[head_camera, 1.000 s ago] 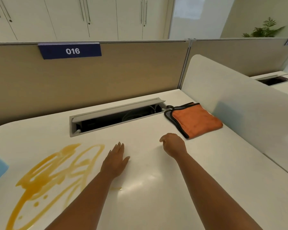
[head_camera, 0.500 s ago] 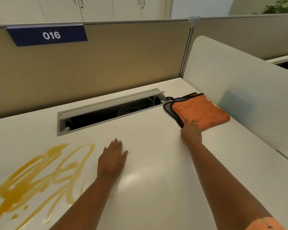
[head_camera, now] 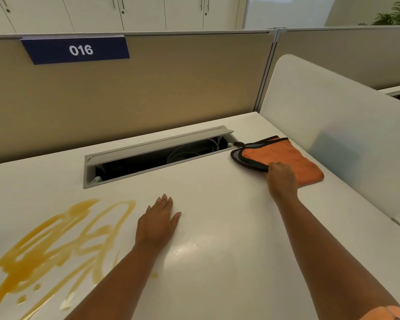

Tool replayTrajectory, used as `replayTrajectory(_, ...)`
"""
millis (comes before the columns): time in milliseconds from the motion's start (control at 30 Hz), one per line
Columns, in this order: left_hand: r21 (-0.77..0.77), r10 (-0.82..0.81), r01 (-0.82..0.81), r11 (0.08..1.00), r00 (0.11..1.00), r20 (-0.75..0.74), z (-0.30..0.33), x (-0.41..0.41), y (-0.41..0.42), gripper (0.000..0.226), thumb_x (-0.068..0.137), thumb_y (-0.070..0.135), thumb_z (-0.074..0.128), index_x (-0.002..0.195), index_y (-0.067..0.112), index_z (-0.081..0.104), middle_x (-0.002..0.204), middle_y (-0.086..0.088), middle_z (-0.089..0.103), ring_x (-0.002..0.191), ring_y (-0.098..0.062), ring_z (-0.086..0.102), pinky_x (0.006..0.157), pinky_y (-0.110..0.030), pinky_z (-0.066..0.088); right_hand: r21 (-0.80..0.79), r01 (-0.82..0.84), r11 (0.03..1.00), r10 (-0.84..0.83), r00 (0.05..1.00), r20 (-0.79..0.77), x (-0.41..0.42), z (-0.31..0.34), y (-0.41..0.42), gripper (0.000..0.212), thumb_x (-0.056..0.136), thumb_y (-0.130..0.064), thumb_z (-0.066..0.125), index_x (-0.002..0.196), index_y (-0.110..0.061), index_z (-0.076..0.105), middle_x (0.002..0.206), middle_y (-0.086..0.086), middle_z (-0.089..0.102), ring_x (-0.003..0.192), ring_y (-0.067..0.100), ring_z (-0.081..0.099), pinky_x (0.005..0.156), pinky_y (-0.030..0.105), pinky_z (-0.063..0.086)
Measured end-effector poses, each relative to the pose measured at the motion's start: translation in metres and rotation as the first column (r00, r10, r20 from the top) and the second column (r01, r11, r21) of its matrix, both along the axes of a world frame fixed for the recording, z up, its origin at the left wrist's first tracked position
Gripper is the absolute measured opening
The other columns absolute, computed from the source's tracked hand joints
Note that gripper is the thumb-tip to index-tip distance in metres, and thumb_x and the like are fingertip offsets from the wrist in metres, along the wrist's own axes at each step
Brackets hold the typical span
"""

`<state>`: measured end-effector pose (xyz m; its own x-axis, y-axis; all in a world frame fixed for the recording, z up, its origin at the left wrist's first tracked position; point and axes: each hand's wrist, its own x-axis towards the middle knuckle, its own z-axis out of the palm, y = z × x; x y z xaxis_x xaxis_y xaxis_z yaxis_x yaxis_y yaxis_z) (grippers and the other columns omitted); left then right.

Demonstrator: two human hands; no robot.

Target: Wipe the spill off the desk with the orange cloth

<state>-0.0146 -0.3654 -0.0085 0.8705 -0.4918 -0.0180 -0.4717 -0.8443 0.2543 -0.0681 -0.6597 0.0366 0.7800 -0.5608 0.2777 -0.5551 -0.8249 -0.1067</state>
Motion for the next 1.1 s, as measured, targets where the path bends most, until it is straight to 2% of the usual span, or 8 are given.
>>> replayTrajectory(133, 0.018, 0.004, -0.004, 1.0, 1.0, -0.01, 0.001, 0.0, -0.002, 0.053, 0.096, 0.038, 0.028, 0.141, 0.012, 0.022, 0.154, -0.006, 0.019, 0.142, -0.018, 0.018, 0.114, -0.035, 0.021, 0.149, -0.013, 0.989, -0.004, 0.993, 0.115, 0.016, 0.04, 0.013, 0.02, 0.088, -0.009, 0.05, 0.102, 0.003, 0.058, 0.107, 0.024, 0.063, 0.1, 0.039, 0.056, 0.082, 0.04, 0.042)
replayTrajectory(333, 0.049, -0.007, 0.009, 0.999, 0.999, -0.04, 0.003, 0.002, -0.001, 0.053, 0.096, 0.038, 0.027, 0.142, 0.013, 0.019, 0.155, -0.005, 0.017, 0.142, -0.018, 0.016, 0.115, -0.034, 0.019, 0.356, -0.173, 0.919, 0.307, 0.879, -0.366, 0.008, 0.066, 0.064, 0.016, 0.085, -0.024, 0.052, 0.086, -0.01, 0.06, 0.087, 0.008, 0.064, 0.071, 0.022, 0.053, 0.055, 0.026, 0.038)
replayTrajectory(533, 0.088, -0.012, 0.015, 0.996, 0.999, -0.033, 0.003, 0.006, -0.002, 0.054, 0.096, 0.039, 0.027, 0.142, 0.013, 0.018, 0.155, -0.006, 0.017, 0.142, -0.019, 0.017, 0.114, -0.034, 0.021, 0.868, 0.13, 0.479, 0.586, 0.689, -0.426, -0.017, 0.069, 0.087, 0.019, 0.088, -0.025, 0.05, 0.084, -0.014, 0.065, 0.08, 0.0, 0.06, 0.069, 0.013, 0.055, 0.063, 0.025, 0.045)
replayTrajectory(600, 0.088, -0.008, 0.012, 0.996, 0.999, -0.044, 0.002, 0.006, -0.001, 0.055, 0.096, 0.039, 0.027, 0.142, 0.013, 0.017, 0.155, -0.006, 0.017, 0.142, -0.019, 0.017, 0.114, -0.034, 0.021, 0.843, 0.028, 0.537, 0.461, 0.827, -0.322, -0.02, 0.061, 0.085, 0.028, 0.089, -0.034, 0.051, 0.082, -0.013, 0.067, 0.082, 0.001, 0.061, 0.075, 0.015, 0.055, 0.066, 0.026, 0.042)
replayTrajectory(700, 0.101, -0.013, 0.018, 0.995, 0.998, -0.058, 0.004, 0.008, -0.001, 0.056, 0.095, 0.041, 0.028, 0.143, 0.014, 0.015, 0.155, -0.006, 0.015, 0.142, -0.02, 0.017, 0.113, -0.034, 0.022, 0.576, -0.042, 0.816, 0.123, 0.987, -0.103, -0.02, 0.034, 0.1, 0.055, 0.081, -0.053, 0.055, 0.107, -0.005, 0.06, 0.113, 0.016, 0.062, 0.107, 0.027, 0.056, 0.087, 0.035, 0.045)
replayTrajectory(767, 0.087, -0.034, 0.043, 0.995, 0.995, -0.098, 0.009, 0.011, 0.001, 0.058, 0.094, 0.043, 0.03, 0.143, 0.014, 0.016, 0.155, -0.005, 0.015, 0.141, -0.02, 0.018, 0.113, -0.034, 0.023, 0.552, 0.077, 0.83, 0.069, 0.969, -0.239, -0.02, 0.009, 0.121, 0.1, 0.068, -0.075, 0.051, 0.141, -0.012, 0.027, 0.15, 0.022, 0.024, 0.139, 0.037, 0.021, 0.112, 0.051, 0.02)
replayTrajectory(833, -0.008, -0.033, 0.033, 0.999, 0.99, -0.136, 0.013, 0.01, 0.013, 0.058, 0.094, 0.043, 0.029, 0.143, 0.015, 0.016, 0.155, -0.004, 0.015, 0.142, -0.019, 0.015, 0.114, -0.033, 0.019, 0.525, 0.093, 0.846, 0.091, 0.946, -0.312, -0.021, -0.017, 0.143, 0.114, 0.063, -0.081, 0.049, 0.147, -0.019, 0.001, 0.155, 0.021, -0.009, 0.143, 0.039, -0.011, 0.113, 0.057, -0.004)
replayTrajectory(1100, -0.212, 0.192, -0.159, 0.964, 0.971, 0.145, 0.007, -0.012, 0.144, 0.066, 0.084, 0.041, 0.012, 0.139, 0.009, 0.028, 0.147, -0.009, 0.036, 0.139, -0.02, 0.021, 0.113, -0.039, 0.02, 0.362, -0.068, 0.93, 0.076, 0.997, -0.006, -0.028, -0.043, 0.147, 0.05, 0.096, -0.026, 0.033, 0.144, -0.017, 0.022, 0.153, 0.012, 0.026, 0.143, 0.027, 0.019, 0.118, 0.049, 0.007)
